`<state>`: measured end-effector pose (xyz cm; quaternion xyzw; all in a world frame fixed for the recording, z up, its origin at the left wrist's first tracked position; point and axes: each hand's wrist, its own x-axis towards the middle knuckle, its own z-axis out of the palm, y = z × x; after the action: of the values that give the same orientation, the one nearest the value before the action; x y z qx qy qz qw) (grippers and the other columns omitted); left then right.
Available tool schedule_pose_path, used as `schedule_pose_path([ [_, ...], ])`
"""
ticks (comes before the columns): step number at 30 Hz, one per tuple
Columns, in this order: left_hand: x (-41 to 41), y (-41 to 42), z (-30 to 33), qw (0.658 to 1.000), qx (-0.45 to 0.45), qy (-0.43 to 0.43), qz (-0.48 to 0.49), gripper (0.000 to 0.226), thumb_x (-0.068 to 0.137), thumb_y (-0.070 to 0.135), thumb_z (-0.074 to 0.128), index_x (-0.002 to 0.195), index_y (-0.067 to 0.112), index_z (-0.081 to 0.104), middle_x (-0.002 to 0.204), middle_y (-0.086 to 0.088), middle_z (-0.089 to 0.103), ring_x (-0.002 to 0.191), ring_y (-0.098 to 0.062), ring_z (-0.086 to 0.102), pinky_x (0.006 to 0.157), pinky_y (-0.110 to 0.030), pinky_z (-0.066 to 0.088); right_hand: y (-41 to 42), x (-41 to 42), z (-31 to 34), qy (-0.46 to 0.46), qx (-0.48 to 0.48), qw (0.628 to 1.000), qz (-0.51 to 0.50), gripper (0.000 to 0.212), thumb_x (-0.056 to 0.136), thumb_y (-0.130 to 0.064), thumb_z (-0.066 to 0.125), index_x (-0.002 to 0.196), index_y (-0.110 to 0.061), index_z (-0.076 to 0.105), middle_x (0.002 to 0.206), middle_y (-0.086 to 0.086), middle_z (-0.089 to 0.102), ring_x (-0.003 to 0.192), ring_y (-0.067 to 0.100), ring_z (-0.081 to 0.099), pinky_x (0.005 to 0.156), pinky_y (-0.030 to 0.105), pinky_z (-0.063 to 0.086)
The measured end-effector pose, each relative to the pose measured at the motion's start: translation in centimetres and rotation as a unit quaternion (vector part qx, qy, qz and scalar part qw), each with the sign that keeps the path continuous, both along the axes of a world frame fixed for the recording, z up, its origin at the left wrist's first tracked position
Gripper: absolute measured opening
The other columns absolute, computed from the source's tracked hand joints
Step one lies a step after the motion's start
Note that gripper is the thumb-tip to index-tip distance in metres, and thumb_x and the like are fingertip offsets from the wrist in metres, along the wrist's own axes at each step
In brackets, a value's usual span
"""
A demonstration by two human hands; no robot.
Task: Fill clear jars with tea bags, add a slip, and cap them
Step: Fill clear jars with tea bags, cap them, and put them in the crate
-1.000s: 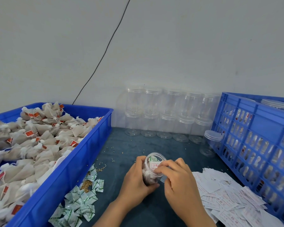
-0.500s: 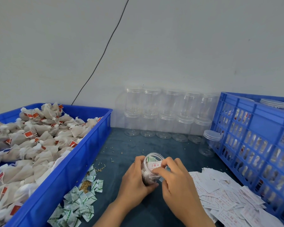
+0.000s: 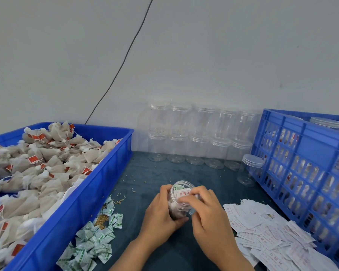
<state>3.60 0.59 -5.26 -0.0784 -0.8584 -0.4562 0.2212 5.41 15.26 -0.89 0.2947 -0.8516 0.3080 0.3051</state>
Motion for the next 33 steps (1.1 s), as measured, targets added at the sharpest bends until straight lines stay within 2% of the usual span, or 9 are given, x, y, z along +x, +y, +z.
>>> schedule_pose_path([
  [3,-0.1,0.0,-0.1,1.0,-0.002,-0.002,0.007,0.065,0.062,0.034,0.082,0.112,0.035,0.041,0.107,0.02,0.062,0.102,-0.001,0.058,0.085,-0.027,0.048,0.1,-0.4,0.0,-0.018,-0.125,0.992,-0.008,0.05,0.069,0.006,0.042,0.099,-0.024,0.067,0.104,-0.015,0.052,0.086,0.008,0.051,0.068,0.014,0.038],
  [6,-0.2,-0.1,-0.2,1.0,-0.002,-0.002,0.011,0.067,0.062,0.033,0.083,0.114,0.033,0.041,0.109,0.019,0.061,0.104,-0.003,0.057,0.088,-0.027,0.047,0.8,-1.4,-0.7,-0.076,-0.201,0.975,-0.061,0.053,0.079,0.01,0.05,0.111,-0.031,0.058,0.109,-0.018,0.049,0.093,0.013,0.051,0.078,0.026,0.043],
  [9,-0.3,-0.1,-0.2,1.0,0.008,0.006,0.019,0.066,0.061,0.031,0.084,0.113,0.032,0.043,0.108,0.018,0.061,0.103,-0.003,0.057,0.087,-0.028,0.048,1.6,-2.5,-1.9,-0.193,-0.119,0.966,-0.122,0.059,0.085,-0.014,0.066,0.135,-0.028,0.038,0.131,-0.005,0.043,0.119,0.019,0.038,0.099,0.035,0.035],
  [12,-0.3,-0.2,-0.2,0.999,0.029,0.011,0.029,0.065,0.06,0.033,0.086,0.11,0.034,0.045,0.106,0.02,0.062,0.102,-0.001,0.057,0.085,-0.026,0.048,1.7,-3.2,-3.0,-0.264,-0.042,0.957,-0.112,0.088,0.08,-0.042,0.072,0.148,-0.025,0.018,0.147,-0.004,0.031,0.133,0.019,0.027,0.107,0.036,0.029],
  [15,-0.3,-0.3,-0.2,0.999,0.036,0.017,0.036,0.066,0.058,0.03,0.087,0.109,0.035,0.045,0.105,0.02,0.062,0.103,-0.001,0.056,0.084,-0.024,0.048,1.4,-3.9,-3.8,-0.267,0.0,0.957,-0.11,0.095,0.078,-0.049,0.072,0.149,-0.027,0.013,0.147,-0.004,0.032,0.135,0.019,0.027,0.108,0.036,0.029],
  [22,-0.4,-0.3,-0.2,0.997,0.01,0.05,0.061,0.068,0.058,0.015,0.083,0.104,0.044,0.042,0.104,0.024,0.055,0.099,0.002,0.046,0.078,-0.005,0.035,1.7,-4.2,-3.7,-0.193,-0.013,0.977,-0.086,0.084,0.078,-0.029,0.073,0.146,-0.024,0.024,0.129,-0.003,0.042,0.116,0.017,0.043,0.1,0.033,0.035],
  [25,-0.5,-0.2,-0.1,0.995,-0.008,0.076,0.06,0.067,0.058,0.008,0.079,0.107,0.039,0.045,0.106,0.023,0.054,0.099,-0.003,0.045,0.081,-0.006,0.034,2.0,-3.9,-2.8,-0.169,-0.089,0.981,-0.033,0.089,0.074,-0.013,0.076,0.145,-0.028,0.024,0.118,-0.008,0.042,0.11,0.011,0.046,0.096,0.028,0.041],
  [29,-0.5,-0.3,-0.2,0.993,-0.023,0.1,0.06,0.066,0.058,0.006,0.077,0.108,0.035,0.047,0.106,0.021,0.054,0.099,-0.005,0.046,0.084,-0.012,0.036,2.6,-3.2,-1.8,-0.183,-0.174,0.967,0.034,0.094,0.073,-0.009,0.078,0.14,-0.043,0.021,0.118,-0.014,0.044,0.112,-0.002,0.048,0.092,0.005,0.036],
  [33,-0.7,-0.6,-0.4,0.992,-0.031,0.109,0.064,0.063,0.058,0.005,0.075,0.113,0.025,0.054,0.107,0.023,0.053,0.098,-0.005,0.045,0.085,-0.013,0.036,2.6,-2.4,-1.1,-0.207,-0.21,0.951,0.09,0.083,0.075,-0.013,0.08,0.134,-0.047,0.033,0.124,-0.022,0.048,0.118,-0.001,0.052,0.098,0.013,0.04],
])
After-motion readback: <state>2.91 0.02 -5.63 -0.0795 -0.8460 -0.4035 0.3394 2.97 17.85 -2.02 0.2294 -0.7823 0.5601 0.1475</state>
